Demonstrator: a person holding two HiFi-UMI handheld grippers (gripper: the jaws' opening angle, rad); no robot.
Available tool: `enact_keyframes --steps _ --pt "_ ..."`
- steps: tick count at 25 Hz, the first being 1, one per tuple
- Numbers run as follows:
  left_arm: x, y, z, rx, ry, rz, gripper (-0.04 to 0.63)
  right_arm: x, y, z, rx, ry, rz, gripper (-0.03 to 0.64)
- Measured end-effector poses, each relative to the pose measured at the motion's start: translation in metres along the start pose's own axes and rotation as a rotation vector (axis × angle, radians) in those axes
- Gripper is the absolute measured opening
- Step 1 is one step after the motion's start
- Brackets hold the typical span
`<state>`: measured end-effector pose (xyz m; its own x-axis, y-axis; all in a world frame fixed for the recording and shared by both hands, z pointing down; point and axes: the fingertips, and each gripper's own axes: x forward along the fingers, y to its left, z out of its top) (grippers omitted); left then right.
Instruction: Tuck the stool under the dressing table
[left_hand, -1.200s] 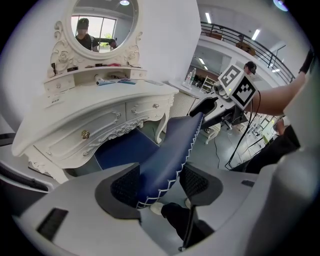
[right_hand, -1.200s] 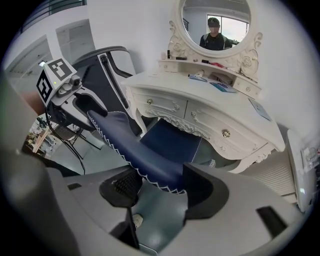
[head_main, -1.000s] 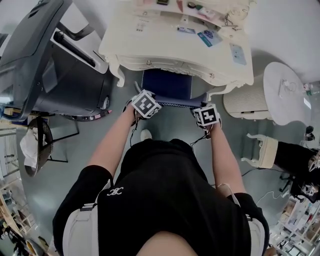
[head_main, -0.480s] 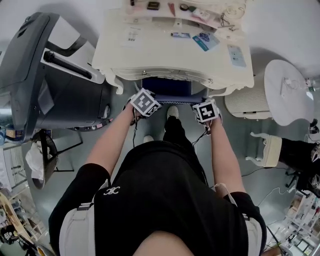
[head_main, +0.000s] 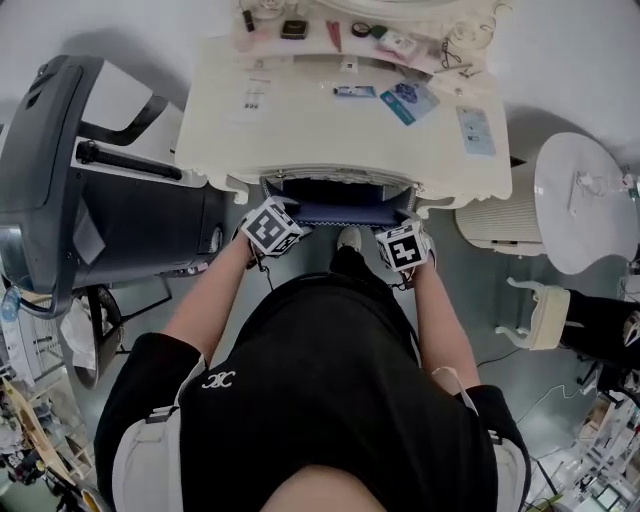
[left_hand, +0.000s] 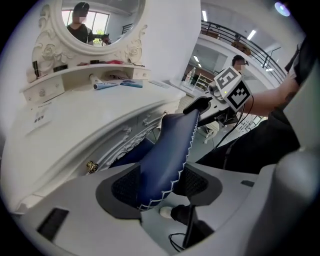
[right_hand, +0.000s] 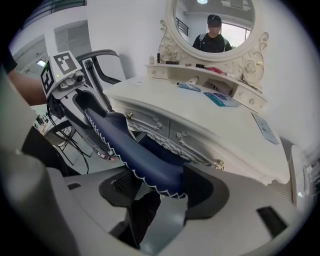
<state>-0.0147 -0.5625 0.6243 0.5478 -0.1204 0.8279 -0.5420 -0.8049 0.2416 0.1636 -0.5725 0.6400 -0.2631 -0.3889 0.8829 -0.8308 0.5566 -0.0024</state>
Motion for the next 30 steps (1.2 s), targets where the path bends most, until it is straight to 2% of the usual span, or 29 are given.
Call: enact_keyframes --steps 7,14,16,18,20,22,23,24,25,27,30 --pt "0.004 0.002 -0.001 -0.006 0.004 -0.001 0.244 0.006 -0.001 0.0 -0.038 0.043 0.042 0.256" --pt "0.003 0.003 0.002 -0.023 -0.029 0.046 0.247 0.003 -0.006 0.003 -0.05 0.015 0.005 0.256" --pt "0.002 0.002 0.002 -0.017 -0.009 0.08 0.247 0.001 -0.003 -0.001 -0.061 0.044 -0.025 0.256" --pt "-0.004 0.002 0.002 0.004 0.011 0.137 0.245 -0.006 -0.002 -0.002 -0.085 0.065 -0.095 0.255" --pt "-0.019 0.002 0.004 0.032 0.002 0.194 0.241 -0.02 0.002 0.0 -0.094 0.039 -0.14 0.241" --pt "-0.039 -0.001 0.01 0.031 -0.051 0.227 0.21 -0.038 0.008 0.006 -0.064 -0.044 -0.136 0.214" --pt "-0.049 -0.001 0.015 0.014 -0.099 0.245 0.15 -0.049 0.01 0.013 -0.028 -0.105 -0.128 0.151" --pt "-0.059 0.0 0.021 -0.014 -0.154 0.266 0.058 -0.062 0.011 0.021 0.02 -0.171 -0.118 0.029" --pt "-0.068 0.002 0.026 -0.048 -0.209 0.287 0.008 -0.076 0.012 0.03 0.07 -0.235 -0.107 0.023" --pt "-0.091 0.003 0.041 -0.105 -0.319 0.331 0.008 -0.1 0.016 0.051 0.142 -0.349 -0.093 0.013" --pt "-0.125 0.0 0.066 -0.139 -0.477 0.412 0.008 -0.137 0.021 0.084 0.166 -0.518 -0.122 0.011"
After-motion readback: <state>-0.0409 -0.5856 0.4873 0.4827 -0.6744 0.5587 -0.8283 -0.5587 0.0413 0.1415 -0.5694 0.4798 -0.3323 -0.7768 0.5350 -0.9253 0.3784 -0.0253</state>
